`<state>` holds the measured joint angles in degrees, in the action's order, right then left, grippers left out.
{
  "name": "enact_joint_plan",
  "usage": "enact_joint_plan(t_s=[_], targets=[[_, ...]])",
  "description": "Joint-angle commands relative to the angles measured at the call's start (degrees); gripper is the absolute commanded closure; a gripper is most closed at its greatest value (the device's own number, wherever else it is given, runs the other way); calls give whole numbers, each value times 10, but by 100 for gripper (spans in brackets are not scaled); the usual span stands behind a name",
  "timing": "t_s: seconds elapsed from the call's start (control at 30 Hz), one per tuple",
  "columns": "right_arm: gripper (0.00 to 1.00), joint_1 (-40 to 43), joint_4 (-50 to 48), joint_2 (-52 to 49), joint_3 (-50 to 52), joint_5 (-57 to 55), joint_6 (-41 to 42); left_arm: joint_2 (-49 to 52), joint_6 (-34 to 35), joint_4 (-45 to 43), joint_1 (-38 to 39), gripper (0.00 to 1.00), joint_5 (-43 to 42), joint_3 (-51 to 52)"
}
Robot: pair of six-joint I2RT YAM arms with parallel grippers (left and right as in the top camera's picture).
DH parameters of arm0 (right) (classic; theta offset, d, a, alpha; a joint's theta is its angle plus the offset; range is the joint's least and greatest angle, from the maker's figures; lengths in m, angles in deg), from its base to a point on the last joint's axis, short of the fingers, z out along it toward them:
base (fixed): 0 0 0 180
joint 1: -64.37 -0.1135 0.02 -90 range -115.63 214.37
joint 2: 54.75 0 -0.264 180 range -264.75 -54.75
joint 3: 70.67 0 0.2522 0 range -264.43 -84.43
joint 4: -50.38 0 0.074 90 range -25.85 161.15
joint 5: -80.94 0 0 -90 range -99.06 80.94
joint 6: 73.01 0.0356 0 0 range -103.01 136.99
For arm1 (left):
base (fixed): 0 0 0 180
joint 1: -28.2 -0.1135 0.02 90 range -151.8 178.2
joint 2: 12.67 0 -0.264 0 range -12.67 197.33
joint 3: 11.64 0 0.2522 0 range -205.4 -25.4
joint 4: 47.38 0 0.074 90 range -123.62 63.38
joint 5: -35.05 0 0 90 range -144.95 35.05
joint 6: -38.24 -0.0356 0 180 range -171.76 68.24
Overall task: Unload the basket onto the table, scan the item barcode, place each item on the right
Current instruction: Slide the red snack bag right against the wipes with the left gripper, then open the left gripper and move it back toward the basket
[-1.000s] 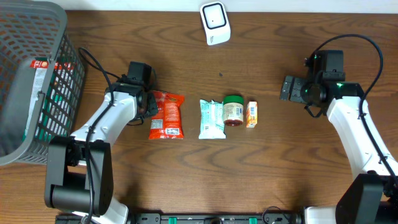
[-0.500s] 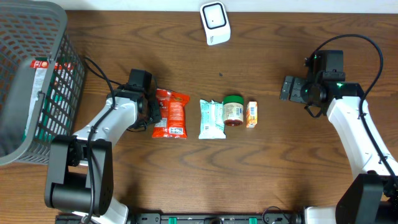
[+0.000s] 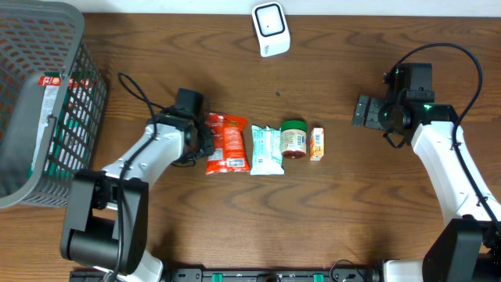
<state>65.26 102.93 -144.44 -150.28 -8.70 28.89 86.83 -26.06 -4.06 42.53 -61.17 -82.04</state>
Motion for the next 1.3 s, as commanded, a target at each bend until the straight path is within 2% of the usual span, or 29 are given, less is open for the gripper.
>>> enact_joint_plan(t_s=[0.0, 0.2, 0.37, 0.43, 0.57, 0.7, 0.83, 0.97, 1.17, 1.27], targets=[[1, 2, 0, 9, -7, -5, -4, 1, 25, -14, 32, 61, -7, 4], [1, 2, 0, 9, -7, -5, -4, 1, -12, -42, 44, 61, -6, 4], [1, 2, 0, 9, -7, -5, -4, -3, -52, -15, 43, 60, 12, -24], [1, 2, 0, 9, -7, -5, -4, -10, -58, 20, 42, 60, 35, -54], [1, 2, 0, 9, -7, -5, -4, -28, -101, 109, 40, 52, 43, -140], [1, 2, 0, 9, -7, -5, -4, -37, -109, 241, 14, 46, 60, -301], [1, 2, 0, 9, -7, -5, -4, -37, -109, 328, -49, 43, 113, -473], [1, 2, 0, 9, -7, -5, -4, -37, -122, 325, -150, 31, 116, -575], [1, 2, 0, 9, -7, -5, -4, -33, -127, 295, -329, 16, 91, -604], [1, 2, 0, 9, -7, -5, -4, -17, -100, 291, -400, 15, 51, -603]])
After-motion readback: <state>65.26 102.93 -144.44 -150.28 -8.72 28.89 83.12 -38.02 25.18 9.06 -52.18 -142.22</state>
